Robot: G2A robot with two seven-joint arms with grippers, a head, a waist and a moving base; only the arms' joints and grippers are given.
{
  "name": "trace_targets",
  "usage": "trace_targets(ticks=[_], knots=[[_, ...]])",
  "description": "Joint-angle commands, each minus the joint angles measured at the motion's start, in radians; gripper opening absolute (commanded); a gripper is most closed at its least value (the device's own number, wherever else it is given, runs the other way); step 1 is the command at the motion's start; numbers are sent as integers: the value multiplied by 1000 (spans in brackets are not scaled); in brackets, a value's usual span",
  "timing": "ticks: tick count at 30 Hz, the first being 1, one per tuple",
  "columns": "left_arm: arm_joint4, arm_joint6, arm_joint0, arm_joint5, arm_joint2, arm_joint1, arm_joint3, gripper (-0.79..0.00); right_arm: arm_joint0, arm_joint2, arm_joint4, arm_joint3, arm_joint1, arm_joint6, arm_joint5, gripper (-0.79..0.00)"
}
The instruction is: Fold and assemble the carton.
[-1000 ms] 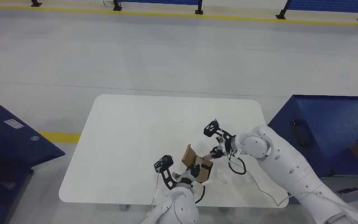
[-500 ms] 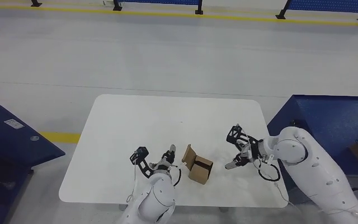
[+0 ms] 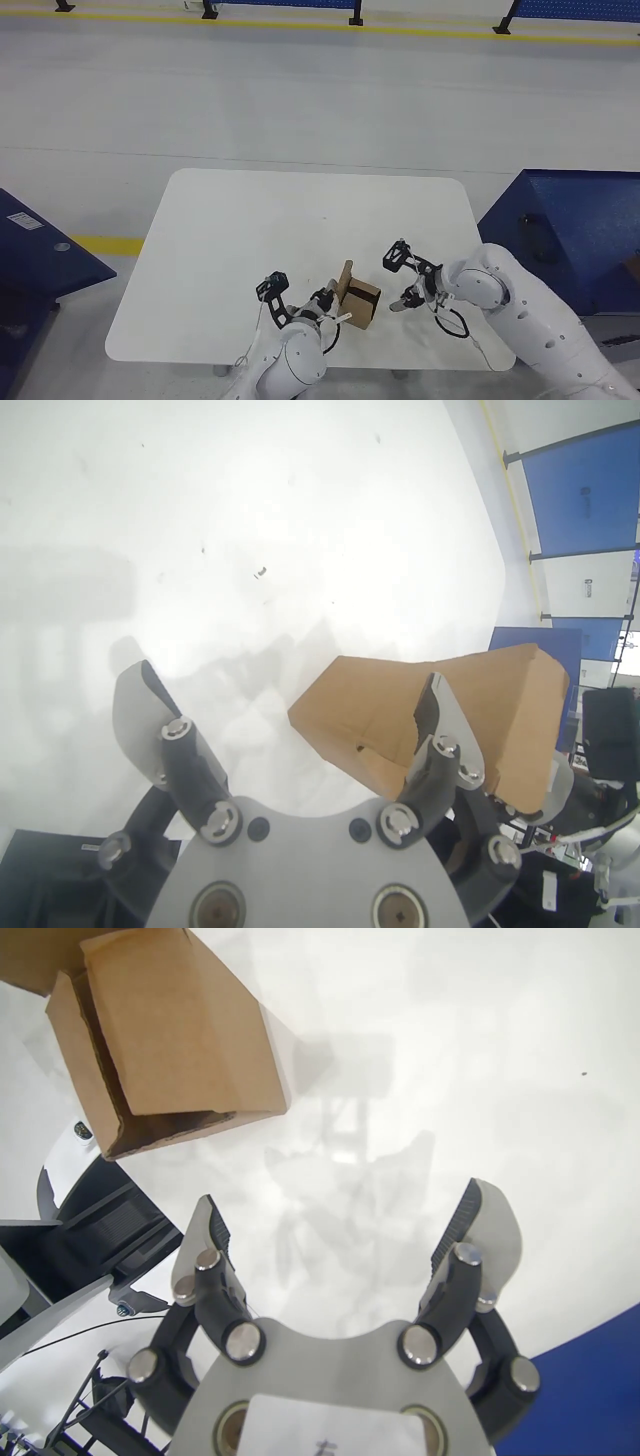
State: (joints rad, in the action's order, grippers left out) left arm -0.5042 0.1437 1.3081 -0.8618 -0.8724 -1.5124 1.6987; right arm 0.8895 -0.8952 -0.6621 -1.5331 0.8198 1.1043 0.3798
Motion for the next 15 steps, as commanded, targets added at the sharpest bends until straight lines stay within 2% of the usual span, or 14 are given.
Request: trace_targets(ticks=[1, 15], knots=[[-11, 5, 10, 6, 0, 2, 6, 0, -11, 14, 0, 11, 8, -9, -5, 0], [-55, 36, 21, 58, 51, -5, -18, 0, -51, 19, 34, 62, 34, -68, -35, 0]])
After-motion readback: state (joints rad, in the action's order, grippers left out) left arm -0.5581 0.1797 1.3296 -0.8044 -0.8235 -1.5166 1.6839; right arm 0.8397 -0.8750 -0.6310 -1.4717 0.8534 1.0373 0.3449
